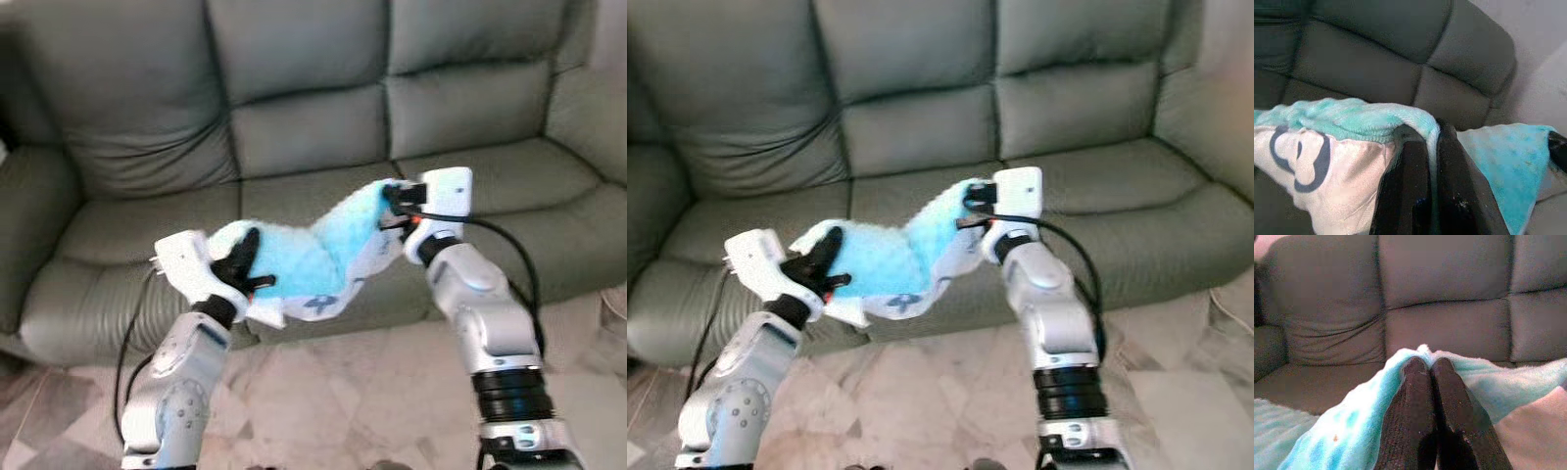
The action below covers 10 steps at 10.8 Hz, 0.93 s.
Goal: Move the pillow to the sofa
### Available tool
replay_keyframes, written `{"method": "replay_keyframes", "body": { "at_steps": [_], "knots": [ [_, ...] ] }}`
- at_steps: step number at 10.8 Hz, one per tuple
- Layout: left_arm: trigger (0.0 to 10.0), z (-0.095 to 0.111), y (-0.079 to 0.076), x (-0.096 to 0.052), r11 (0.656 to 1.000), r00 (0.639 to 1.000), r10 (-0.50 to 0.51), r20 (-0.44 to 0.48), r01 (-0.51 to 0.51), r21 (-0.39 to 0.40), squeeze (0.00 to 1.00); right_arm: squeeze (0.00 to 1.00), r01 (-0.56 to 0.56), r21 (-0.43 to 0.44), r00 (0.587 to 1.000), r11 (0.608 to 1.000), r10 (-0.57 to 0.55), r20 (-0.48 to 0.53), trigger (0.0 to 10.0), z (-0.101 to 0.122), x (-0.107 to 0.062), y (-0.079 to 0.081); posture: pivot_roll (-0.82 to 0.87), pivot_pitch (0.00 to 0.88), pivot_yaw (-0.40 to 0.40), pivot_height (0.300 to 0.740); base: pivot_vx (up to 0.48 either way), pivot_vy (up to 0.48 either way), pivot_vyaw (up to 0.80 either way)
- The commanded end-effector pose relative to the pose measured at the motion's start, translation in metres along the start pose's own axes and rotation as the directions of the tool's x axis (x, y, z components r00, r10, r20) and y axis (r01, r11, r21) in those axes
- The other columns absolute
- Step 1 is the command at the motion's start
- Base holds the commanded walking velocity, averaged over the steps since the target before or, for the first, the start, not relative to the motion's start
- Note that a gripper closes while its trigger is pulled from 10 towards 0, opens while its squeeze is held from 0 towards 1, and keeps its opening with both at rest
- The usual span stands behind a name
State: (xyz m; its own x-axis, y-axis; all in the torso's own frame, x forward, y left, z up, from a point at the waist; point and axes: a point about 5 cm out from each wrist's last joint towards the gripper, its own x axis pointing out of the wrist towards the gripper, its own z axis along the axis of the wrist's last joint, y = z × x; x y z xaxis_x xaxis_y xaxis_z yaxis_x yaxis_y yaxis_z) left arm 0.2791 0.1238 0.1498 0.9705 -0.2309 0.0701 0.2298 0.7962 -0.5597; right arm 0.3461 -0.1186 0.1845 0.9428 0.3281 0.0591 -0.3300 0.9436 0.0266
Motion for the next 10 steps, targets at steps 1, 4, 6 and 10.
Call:
{"method": "replay_keyframes", "body": {
  "at_steps": [1, 4, 6, 10],
  "knots": [
    [0.0, -0.0039, -0.0013, -0.0008, 1.0, 1.0, 0.01, 0.0, -0.01, -0.014, 0.0, 0.0, -0.025, -0.005, 0.999, 1.0, 0.025, 0.021, 10.0, 0.0051, 0.0014, 0.0052, -0.3, 0.138, 0.08, 0.74, 0.0, 0.0, 0.0],
    [0.0, -0.0043, 0.0002, 0.0002, 1.0, 1.0, 0.011, -0.002, -0.011, -0.013, 0.0, 0.0, -0.024, -0.01, 0.999, 1.0, 0.025, 0.021, 10.0, 0.0048, 0.0014, 0.0053, -0.3, 0.133, 0.084, 0.74, 0.0, -0.436, 0.0],
    [0.0, -0.0043, 0.0005, 0.0005, 1.0, 1.0, 0.01, -0.001, -0.01, -0.01, 0.0, 0.0, -0.024, -0.011, 0.999, 1.0, 0.025, 0.02, 10.0, 0.0042, 0.0012, 0.0051, -0.3, 0.129, 0.084, 0.74, 0.0, -0.48, 0.0],
    [0.0, -0.0034, 0.0021, 0.0007, 1.0, 1.0, 0.016, 0.007, -0.016, -0.013, 0.0, 0.0, -0.022, -0.013, 1.0, 1.0, 0.022, 0.022, 10.0, 0.0037, 0.0014, 0.0034, -0.3, 0.127, 0.088, 0.74, 0.0, -0.201, 0.0]
  ]
}}
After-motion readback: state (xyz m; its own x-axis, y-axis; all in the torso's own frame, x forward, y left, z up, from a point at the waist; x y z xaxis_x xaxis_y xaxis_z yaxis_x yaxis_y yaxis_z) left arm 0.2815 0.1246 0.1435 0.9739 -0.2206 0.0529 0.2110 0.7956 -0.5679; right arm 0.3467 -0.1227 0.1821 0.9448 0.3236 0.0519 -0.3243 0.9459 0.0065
